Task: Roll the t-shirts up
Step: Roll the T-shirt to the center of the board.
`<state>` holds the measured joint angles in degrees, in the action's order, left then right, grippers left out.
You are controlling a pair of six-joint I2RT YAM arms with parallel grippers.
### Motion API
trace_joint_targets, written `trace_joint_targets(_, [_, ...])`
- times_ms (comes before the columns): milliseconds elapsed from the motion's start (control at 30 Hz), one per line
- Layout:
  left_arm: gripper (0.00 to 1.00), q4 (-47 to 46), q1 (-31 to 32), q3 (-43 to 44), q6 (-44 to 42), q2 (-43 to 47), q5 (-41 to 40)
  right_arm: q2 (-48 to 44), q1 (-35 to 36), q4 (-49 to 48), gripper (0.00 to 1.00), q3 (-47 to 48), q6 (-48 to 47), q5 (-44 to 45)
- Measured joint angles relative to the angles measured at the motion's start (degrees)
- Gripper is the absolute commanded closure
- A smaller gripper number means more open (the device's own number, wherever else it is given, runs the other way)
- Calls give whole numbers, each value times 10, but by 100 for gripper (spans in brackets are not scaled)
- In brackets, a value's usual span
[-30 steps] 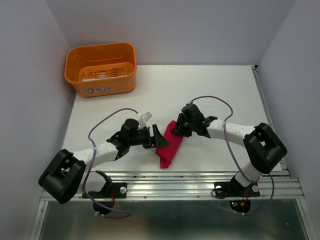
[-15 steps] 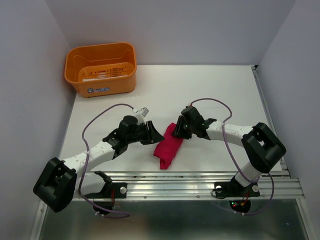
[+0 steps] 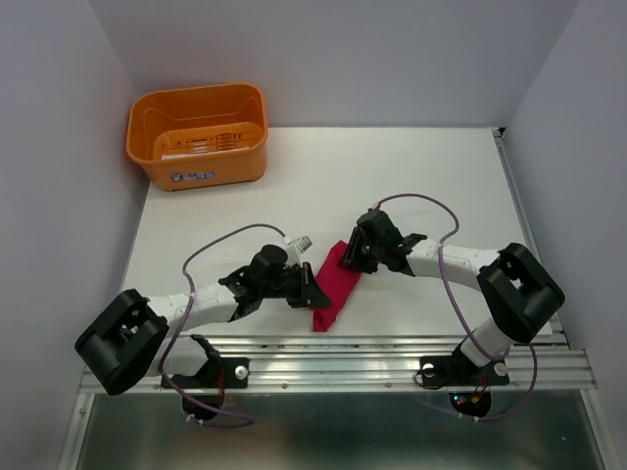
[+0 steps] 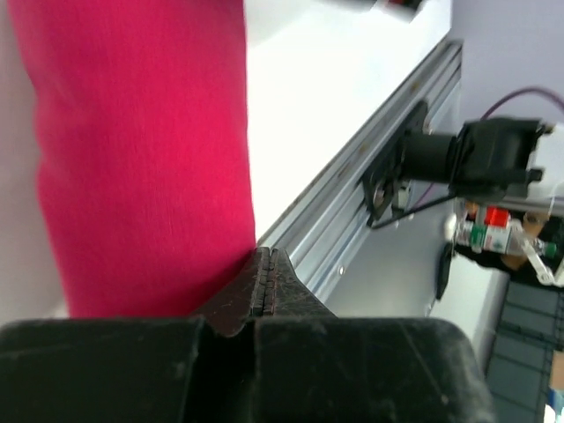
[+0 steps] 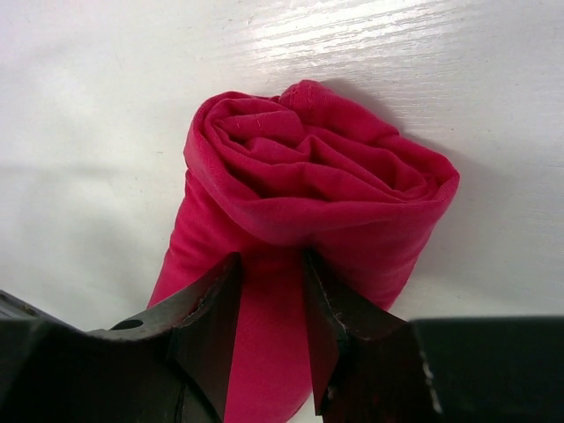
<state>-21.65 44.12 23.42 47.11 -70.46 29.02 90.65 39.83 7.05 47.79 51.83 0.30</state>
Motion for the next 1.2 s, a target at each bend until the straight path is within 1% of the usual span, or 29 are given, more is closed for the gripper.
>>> trace_joint_targets(200, [100,-18,24,-20,17,-54,8,-6,0,2,60,0,12,13])
trace_joint_targets(400, [100,-36,27,-20,16,-104,10,-54,0,9,60,-9,20,31])
trace_joint_targets(567, [100,-42,27,-18,10,-116,12,-105,0,17,59,-6,15,43])
trace_joint_targets(633, [100,-40,27,-15,6,-115,12,-107,0,20,59,4,7,46])
trace_joint_targets(767, [100,-31,27,-7,-7,-116,11,-78,0,28,59,34,-12,45])
trace_joint_targets(900, [100,-19,27,-2,-18,-116,11,-21,0,27,59,57,-28,36])
trace_joint_targets(1067, [100,11,28,17,-37,-122,7,18,0,30,60,52,-26,38])
trace_joint_targets(1200, [100,54,28,45,-59,-131,-10,11,-5,10,60,5,-4,46])
